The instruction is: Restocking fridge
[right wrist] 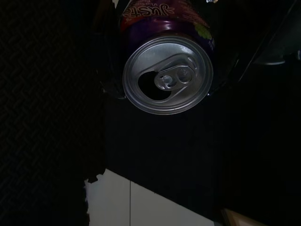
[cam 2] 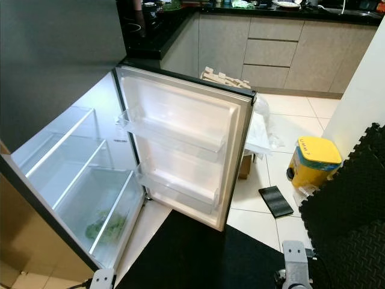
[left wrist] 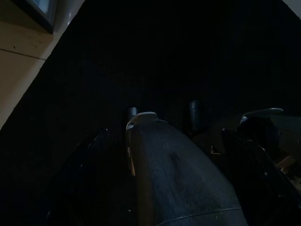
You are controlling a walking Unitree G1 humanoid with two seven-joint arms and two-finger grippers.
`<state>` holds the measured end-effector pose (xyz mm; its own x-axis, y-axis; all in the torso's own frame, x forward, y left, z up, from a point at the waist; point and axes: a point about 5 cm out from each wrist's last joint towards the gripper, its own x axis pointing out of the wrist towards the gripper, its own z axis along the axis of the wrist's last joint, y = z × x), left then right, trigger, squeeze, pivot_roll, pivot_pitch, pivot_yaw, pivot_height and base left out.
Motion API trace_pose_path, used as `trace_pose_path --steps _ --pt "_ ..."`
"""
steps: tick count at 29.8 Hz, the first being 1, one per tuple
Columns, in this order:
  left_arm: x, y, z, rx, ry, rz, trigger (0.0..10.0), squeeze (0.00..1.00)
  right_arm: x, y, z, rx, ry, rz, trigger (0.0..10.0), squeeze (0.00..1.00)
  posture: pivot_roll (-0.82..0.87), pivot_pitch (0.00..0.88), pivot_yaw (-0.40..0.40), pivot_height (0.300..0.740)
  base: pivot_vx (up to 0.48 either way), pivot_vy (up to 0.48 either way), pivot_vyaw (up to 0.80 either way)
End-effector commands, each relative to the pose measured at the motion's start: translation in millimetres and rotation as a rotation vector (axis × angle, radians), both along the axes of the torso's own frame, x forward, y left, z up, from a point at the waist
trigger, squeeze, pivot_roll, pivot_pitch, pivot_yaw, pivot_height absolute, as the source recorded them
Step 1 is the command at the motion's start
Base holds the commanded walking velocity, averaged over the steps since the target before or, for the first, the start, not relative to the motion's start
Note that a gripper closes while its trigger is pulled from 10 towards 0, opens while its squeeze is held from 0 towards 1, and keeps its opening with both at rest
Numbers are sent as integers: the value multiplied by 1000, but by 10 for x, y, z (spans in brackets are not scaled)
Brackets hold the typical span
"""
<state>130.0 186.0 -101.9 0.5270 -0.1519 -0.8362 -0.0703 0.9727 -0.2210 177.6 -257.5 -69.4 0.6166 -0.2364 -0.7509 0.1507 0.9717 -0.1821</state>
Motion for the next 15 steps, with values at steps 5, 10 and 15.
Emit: trace_pose_path --steps 5,10,15 --pt "-36 -13 -14 -2 16 -21 10000 0 -51 14 -32 4 25 -2 10000 0 -49 0 -15 740 0 0 0" --pt "-35 -16 -13 -5 16 -28 10000 0 -104 22 -60 6 45 -5 10000 0 -47 0 -15 740 256 0 0" --pt "-41 -21 -15 -7 18 -33 10000 0 -162 28 -89 10 63 -8 10000 0 -48 0 -14 740 290 0 0"
